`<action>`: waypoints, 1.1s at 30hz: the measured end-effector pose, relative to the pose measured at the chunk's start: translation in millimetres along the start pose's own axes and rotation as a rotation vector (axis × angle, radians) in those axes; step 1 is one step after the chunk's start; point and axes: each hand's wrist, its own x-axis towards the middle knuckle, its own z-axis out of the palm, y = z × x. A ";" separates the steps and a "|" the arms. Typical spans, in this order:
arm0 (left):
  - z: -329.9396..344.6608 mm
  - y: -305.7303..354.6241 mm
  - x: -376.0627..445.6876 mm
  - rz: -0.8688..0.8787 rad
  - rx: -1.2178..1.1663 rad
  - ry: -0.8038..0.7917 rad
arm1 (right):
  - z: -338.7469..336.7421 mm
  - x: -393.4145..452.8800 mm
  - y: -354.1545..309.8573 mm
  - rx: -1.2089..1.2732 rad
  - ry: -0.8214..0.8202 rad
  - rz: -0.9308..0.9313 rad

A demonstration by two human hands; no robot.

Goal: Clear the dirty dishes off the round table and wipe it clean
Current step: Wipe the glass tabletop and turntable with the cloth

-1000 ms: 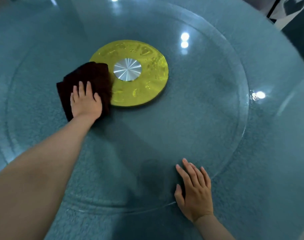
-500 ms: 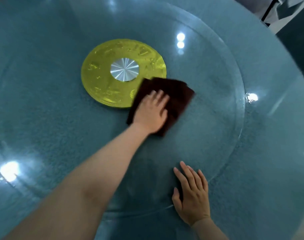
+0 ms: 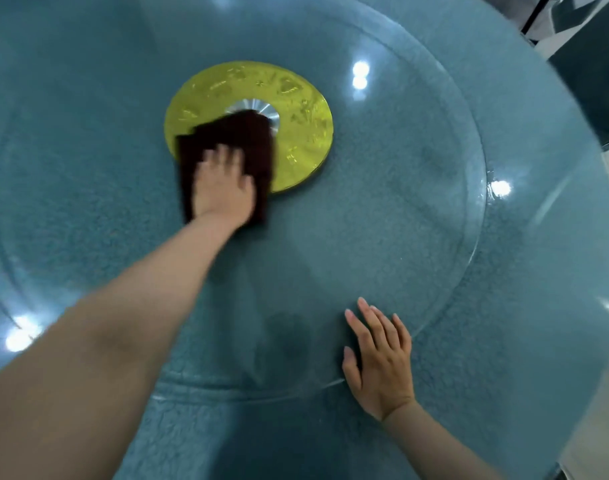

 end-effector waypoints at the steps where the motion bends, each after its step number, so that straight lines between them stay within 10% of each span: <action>1: 7.1 27.8 -12.0 0.113 -0.007 -0.019 | -1.5 -0.3 -2.3 0.000 -0.015 -0.002; 8: 19.9 103.3 -97.0 0.556 0.035 -0.147 | -18.1 -6.8 -15.4 0.003 -0.168 -0.069; 22: -13.6 -134.4 -79.6 -0.423 -0.042 -0.010 | -1.5 -27.0 5.3 -0.061 0.005 0.010; 33: 25.8 119.5 -106.5 0.551 0.027 -0.140 | 4.0 -26.3 4.4 -0.051 -0.056 -0.324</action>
